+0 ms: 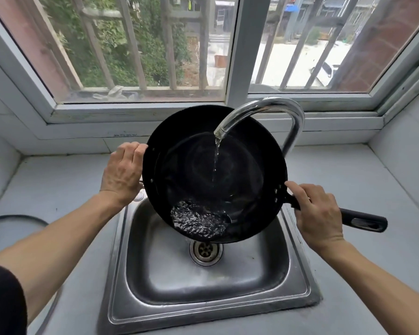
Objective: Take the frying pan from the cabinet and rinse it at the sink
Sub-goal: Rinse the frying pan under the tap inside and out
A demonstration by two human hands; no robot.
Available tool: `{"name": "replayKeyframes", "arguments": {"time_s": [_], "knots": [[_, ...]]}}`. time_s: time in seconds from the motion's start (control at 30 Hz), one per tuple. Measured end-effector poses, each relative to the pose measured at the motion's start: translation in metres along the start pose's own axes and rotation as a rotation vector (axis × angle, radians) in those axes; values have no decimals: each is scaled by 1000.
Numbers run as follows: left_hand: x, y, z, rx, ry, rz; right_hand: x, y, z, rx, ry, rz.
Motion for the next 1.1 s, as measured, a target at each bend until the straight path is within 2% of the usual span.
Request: {"name": "replayKeyframes", "arguments": {"time_s": [0.6, 0.93, 1.1], "knots": [[-66, 40, -27, -89, 10, 129, 33, 40, 42, -42, -72, 202], [-79, 48, -27, -112, -8, 158, 37, 48, 58, -36, -132, 222], [-81, 49, -25, -116, -5, 164, 43, 49, 59, -30, -112, 240]]}}
Point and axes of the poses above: each hand's wrist, its own z-axis towards the middle knuckle, its own x-axis out of the palm, y = z × x, the point moved 7 cm from there along z, towards the middle knuckle, and after that the axes turned 8 degrees about -z, right-handed, at the moved point
